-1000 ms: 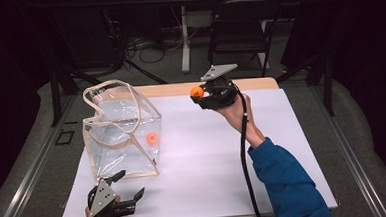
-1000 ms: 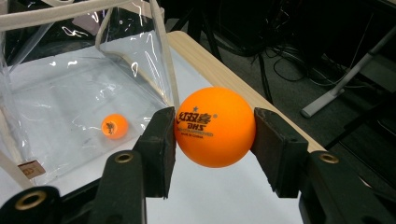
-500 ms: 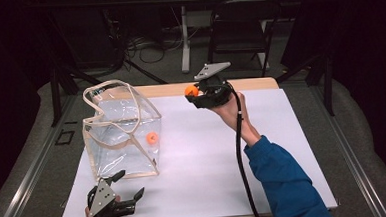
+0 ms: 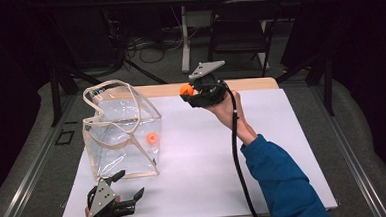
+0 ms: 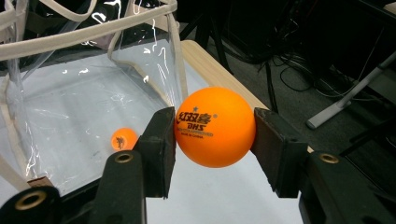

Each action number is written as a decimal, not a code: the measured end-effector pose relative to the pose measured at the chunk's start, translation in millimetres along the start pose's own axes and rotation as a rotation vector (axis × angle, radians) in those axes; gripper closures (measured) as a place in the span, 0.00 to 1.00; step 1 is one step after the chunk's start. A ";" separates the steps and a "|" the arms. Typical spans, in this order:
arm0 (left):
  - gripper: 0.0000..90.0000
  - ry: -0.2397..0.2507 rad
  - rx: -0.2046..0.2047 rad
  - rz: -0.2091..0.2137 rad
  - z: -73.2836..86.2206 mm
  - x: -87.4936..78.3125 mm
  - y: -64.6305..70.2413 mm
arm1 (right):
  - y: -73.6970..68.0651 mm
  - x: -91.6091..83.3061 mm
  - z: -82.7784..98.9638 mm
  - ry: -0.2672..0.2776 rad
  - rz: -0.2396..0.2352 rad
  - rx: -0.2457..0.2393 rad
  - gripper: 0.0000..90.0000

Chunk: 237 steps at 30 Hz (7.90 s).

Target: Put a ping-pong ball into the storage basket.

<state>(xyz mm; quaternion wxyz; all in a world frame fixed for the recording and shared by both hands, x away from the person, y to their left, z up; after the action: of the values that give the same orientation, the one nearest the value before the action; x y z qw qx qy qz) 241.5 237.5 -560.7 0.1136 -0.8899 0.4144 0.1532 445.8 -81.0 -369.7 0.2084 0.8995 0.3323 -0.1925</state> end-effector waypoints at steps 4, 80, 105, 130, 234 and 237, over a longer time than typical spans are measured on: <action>0.18 0.001 -0.002 0.002 0.1 -0.1 0.0 | -0.3 0.1 -1.7 0.004 -0.003 -0.001 0.56; 0.18 0.003 -0.003 0.003 0.2 -0.7 -0.5 | -40.2 21.8 -48.3 0.051 -0.094 -0.074 0.56; 0.18 0.002 0.002 0.002 0.2 -1.0 -0.3 | -55.7 27.9 -63.9 0.075 -0.121 -0.095 0.56; 0.18 0.006 -0.002 0.000 0.2 -1.4 -0.2 | -75.1 38.5 -77.5 0.078 -0.162 -0.116 0.56; 0.18 0.006 -0.002 -0.003 0.9 -3.8 0.4 | -68.6 28.7 -13.7 -0.067 -0.245 -0.077 0.00; 0.18 0.006 -0.003 -0.003 0.9 -3.8 0.4 | -66.6 26.8 -8.5 -0.069 -0.243 -0.076 0.00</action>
<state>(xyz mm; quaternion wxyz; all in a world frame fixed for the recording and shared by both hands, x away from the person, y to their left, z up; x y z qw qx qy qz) 238.7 240.2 -560.2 0.1112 -0.8912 0.4131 0.1511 421.3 -16.8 -392.0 0.2287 0.8371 0.4383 -0.2343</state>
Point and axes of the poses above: each handheld gripper's, and its own axes: x roughly forward along the jaws, z roughly out of its underside, y roughly to its right, the point moved 1 cm from there along x, roughly forward along the jaws, and after that the axes turned 9 degrees about z, right-handed, at the moved point
